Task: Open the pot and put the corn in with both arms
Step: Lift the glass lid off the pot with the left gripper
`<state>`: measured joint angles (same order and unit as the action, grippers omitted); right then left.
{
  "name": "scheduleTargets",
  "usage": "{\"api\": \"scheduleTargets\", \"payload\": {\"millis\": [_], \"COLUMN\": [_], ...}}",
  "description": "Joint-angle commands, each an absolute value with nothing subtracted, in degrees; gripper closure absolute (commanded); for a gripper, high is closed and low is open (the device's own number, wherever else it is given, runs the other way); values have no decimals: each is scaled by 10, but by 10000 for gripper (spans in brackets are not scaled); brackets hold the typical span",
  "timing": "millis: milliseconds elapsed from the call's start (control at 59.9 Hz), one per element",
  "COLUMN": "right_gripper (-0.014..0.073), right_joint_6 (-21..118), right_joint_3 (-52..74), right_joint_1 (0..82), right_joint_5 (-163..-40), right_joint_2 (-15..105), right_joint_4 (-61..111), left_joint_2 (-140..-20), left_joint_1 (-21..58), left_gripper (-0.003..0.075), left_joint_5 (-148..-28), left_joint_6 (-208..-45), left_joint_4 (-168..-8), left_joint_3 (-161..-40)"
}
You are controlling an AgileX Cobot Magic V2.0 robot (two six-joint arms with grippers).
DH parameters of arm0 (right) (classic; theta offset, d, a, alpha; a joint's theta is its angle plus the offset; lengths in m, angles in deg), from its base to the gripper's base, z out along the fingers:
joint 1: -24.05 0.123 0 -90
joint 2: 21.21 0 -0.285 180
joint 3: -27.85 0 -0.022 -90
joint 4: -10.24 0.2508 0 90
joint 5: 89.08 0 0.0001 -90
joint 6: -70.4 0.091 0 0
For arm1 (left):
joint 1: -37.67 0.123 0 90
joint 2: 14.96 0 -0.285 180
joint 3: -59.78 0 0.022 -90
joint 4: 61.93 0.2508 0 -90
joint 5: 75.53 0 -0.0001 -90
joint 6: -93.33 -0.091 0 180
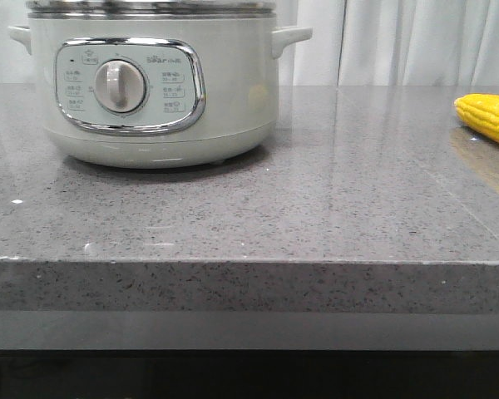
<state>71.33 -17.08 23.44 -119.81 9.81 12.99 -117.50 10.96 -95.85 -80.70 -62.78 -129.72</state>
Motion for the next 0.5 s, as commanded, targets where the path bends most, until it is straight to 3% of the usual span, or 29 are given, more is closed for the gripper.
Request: {"api": "scheduleTargets", "payload": {"millis": [0,284,484], "right_gripper": [-60,-60,-60], "right_joint_6": [709,709,709], "right_joint_3": [-156,-156,-155], "right_joint_1": [235,235,235], "right_joint_5": [-1159,-1167,-1175], "right_joint_2": [106,106,106], "right_joint_4": [131,131,130], "left_joint_2": [-1112,-1025,-935], "left_joint_1": [105,136,183], "left_gripper": [529,529,529], "left_joint_5": [-923,-1051,-1077], "left_joint_6": [-805,-805,-805], "left_joint_4": [-629,-624,-614], "left_joint_3": [-1346,-1374,-1310]}}
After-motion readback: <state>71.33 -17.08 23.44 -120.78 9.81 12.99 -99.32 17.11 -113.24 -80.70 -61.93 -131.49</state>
